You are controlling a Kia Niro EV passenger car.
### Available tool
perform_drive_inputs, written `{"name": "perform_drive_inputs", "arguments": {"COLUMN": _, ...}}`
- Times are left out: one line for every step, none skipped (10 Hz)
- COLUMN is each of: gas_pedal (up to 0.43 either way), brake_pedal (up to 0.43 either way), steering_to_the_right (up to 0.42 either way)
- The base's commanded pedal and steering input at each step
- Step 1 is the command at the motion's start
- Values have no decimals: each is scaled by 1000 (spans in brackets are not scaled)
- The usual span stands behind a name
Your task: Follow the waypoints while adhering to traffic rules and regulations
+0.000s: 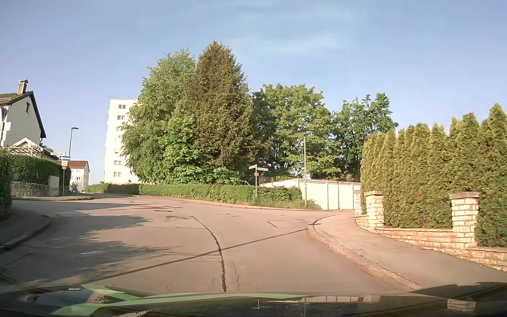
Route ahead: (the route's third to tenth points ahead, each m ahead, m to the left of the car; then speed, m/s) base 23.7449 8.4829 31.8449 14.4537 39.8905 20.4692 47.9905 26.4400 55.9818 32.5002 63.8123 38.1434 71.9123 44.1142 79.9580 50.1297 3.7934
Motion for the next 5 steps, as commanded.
{"name": "perform_drive_inputs", "arguments": {"gas_pedal": 118, "brake_pedal": 0, "steering_to_the_right": -89}}
{"name": "perform_drive_inputs", "arguments": {"gas_pedal": 98, "brake_pedal": 0, "steering_to_the_right": -83}}
{"name": "perform_drive_inputs", "arguments": {"gas_pedal": 87, "brake_pedal": 0, "steering_to_the_right": -79}}
{"name": "perform_drive_inputs", "arguments": {"gas_pedal": 79, "brake_pedal": 0, "steering_to_the_right": -78}}
{"name": "perform_drive_inputs", "arguments": {"gas_pedal": 47, "brake_pedal": 0, "steering_to_the_right": -80}}
